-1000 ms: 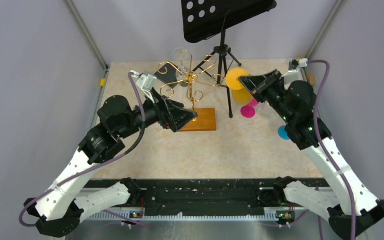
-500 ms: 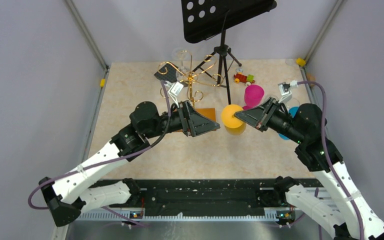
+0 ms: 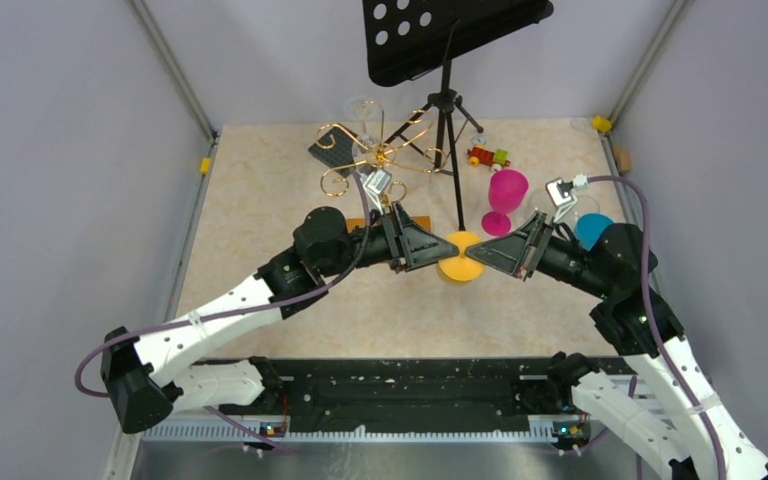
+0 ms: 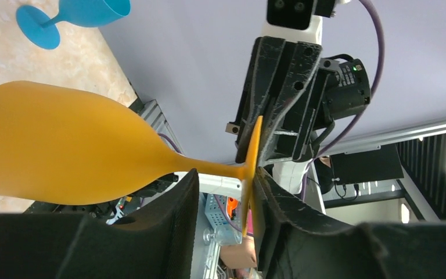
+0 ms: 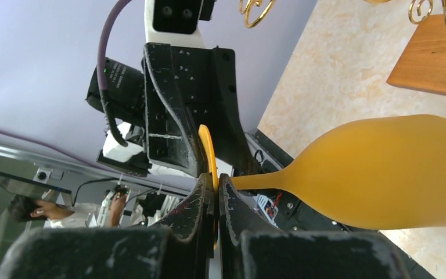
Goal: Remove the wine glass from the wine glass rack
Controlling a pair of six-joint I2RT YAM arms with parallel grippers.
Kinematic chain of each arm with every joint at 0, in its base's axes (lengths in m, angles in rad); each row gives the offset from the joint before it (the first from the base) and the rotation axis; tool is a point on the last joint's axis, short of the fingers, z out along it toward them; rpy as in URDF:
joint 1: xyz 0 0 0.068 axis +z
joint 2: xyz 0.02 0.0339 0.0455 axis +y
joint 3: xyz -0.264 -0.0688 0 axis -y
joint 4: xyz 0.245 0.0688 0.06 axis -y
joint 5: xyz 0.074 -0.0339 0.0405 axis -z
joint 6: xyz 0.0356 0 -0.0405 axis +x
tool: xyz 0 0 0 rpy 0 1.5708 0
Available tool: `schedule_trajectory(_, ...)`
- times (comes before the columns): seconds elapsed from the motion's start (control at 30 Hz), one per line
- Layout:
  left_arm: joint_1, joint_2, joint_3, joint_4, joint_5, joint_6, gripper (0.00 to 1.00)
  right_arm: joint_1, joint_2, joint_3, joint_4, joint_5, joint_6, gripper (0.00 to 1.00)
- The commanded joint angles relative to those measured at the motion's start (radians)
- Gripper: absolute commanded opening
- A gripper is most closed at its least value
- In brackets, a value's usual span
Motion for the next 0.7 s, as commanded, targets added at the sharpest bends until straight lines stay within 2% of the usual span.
schedule_trajectory(0.0, -0.007, -0.021, -0.022, 0.122, 0.0, -0.037, 0.38, -0.003, -0.016, -0.025, 0.052, -0.044, 0.006, 0.0)
schedule_trajectory(0.17, -0.009, -0.021, -0.03, 0.146, 0.026, -0.026, 0.3, -0.003, -0.022, -0.073, 0.077, -0.051, 0.016, 0.0)
schedule_trajectory(0.37, -0.01, 0.001, -0.024, 0.18, 0.103, -0.016, 0.13, -0.003, -0.017, -0.071, 0.038, 0.009, -0.023, 0.0)
schedule_trajectory(0.53, -0.01, 0.01, -0.001, 0.146, 0.143, 0.027, 0.09, -0.003, -0.004, -0.055, 0.018, 0.05, -0.051, 0.0)
schedule_trajectory(0.6, -0.01, 0.012, 0.003, 0.134, 0.15, 0.04, 0.0, -0.003, 0.001, -0.047, 0.009, 0.064, -0.061, 0.0)
schedule_trajectory(0.63, -0.01, 0.012, 0.003, 0.131, 0.151, 0.047, 0.0, -0.003, 0.002, -0.045, 0.005, 0.071, -0.066, 0.03)
schedule_trajectory(0.67, -0.01, 0.01, 0.003, 0.132, 0.152, 0.054, 0.0, -0.003, -0.003, -0.045, 0.005, 0.078, -0.076, 0.14)
